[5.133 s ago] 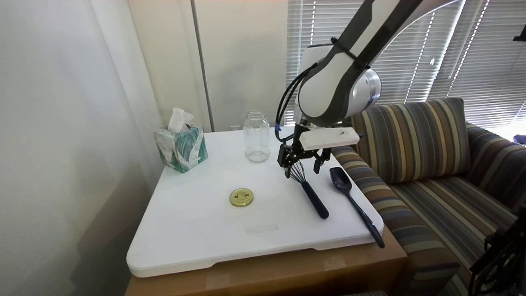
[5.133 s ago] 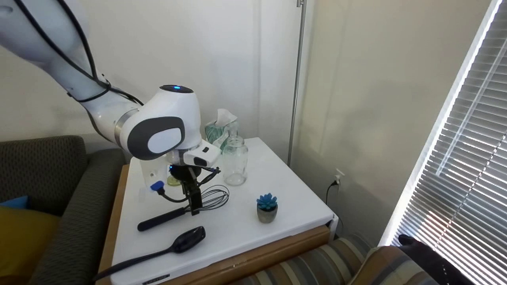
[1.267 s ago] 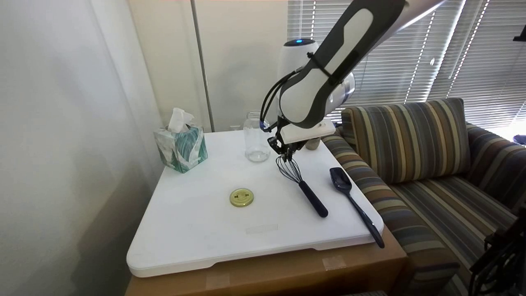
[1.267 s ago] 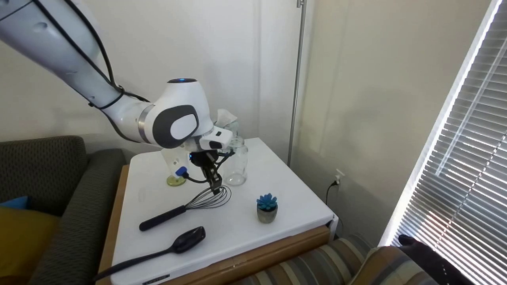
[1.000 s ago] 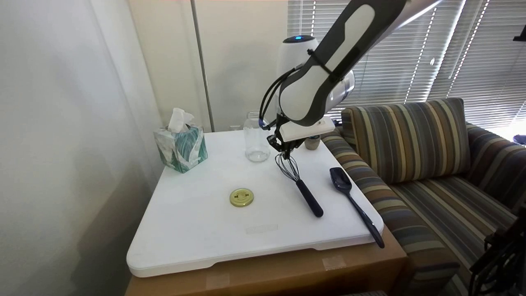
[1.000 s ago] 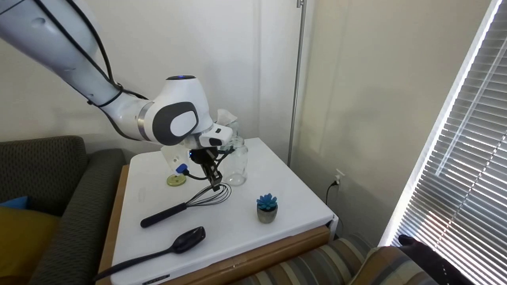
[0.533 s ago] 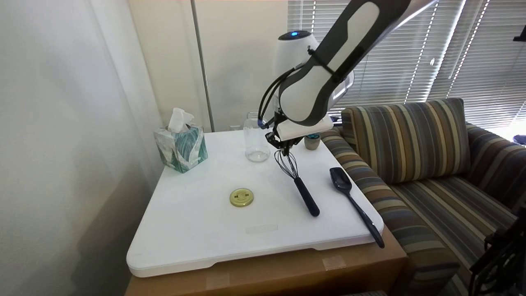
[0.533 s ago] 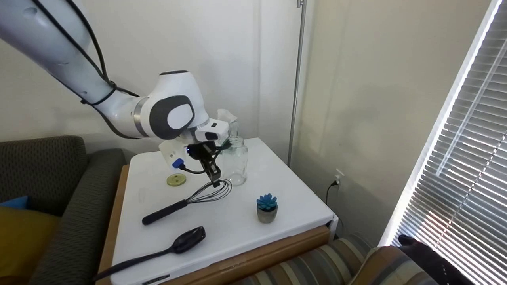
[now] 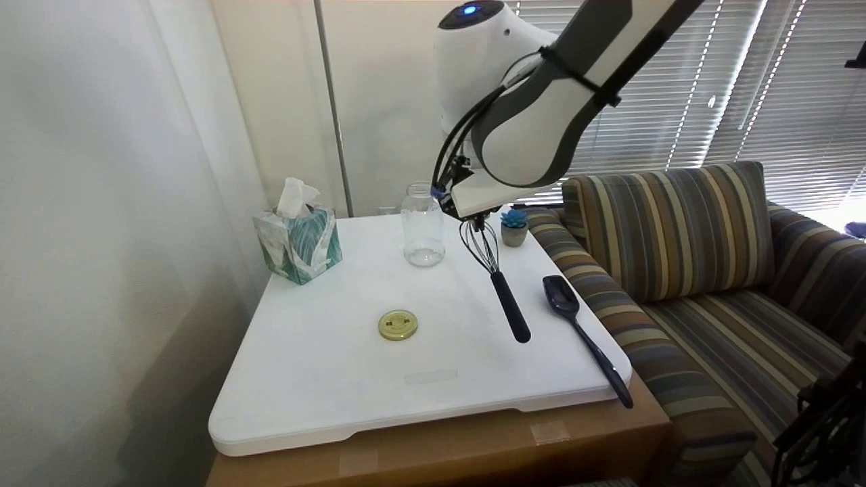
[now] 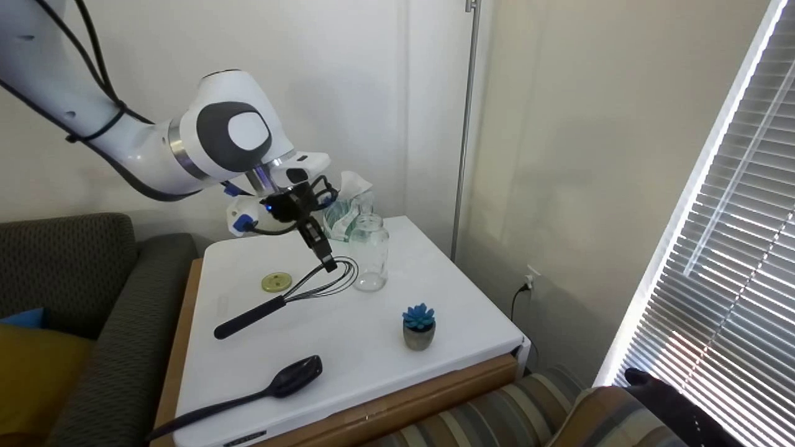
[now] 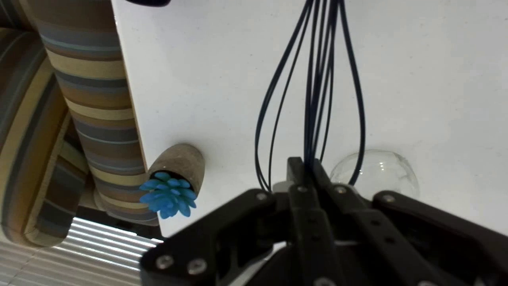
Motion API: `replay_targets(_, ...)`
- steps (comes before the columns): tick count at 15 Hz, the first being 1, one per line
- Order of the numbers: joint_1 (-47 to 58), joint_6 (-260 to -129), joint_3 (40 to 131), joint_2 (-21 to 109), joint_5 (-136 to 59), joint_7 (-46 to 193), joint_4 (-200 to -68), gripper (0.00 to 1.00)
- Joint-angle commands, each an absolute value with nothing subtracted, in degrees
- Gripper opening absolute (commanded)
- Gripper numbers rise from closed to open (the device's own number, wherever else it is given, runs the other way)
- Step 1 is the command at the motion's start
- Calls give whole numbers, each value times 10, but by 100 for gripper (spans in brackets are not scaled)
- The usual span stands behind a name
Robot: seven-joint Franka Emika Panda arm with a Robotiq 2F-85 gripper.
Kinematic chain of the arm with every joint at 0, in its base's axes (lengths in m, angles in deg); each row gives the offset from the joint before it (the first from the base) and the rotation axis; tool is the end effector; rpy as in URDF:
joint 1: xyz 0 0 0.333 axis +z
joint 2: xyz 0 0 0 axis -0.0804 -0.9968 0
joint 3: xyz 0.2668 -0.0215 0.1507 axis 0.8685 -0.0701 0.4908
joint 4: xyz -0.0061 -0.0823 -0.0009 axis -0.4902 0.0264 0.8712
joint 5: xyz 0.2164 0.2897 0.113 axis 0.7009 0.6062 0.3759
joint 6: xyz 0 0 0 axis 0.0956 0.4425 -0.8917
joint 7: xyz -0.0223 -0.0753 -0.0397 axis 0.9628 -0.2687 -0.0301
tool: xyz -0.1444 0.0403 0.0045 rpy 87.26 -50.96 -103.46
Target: Uncover the jar and put the whisk and the spoon inside the jar
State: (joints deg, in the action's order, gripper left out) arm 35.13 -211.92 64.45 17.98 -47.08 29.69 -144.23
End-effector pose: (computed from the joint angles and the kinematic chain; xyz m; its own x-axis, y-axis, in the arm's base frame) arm 0.6577 0.0813 0.1449 0.8591 -0.3684 0.3553 -0.4528 -0.8707 0.1921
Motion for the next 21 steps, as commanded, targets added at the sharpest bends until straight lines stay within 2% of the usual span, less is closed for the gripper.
replay_targets(1,386,-2086,612,232,-545,218,-1494,1)
replay_targets(6,451,-2062,549,260,-716,33,-1512,1)
replay_targets(10,478,-2017,533,276,-878,-156,-1503,1)
replay_targets(14,446,-1903,602,311,-1026,-331,-1498,1)
replay_targets(21,340,-1630,802,338,-1170,-523,-1487,1)
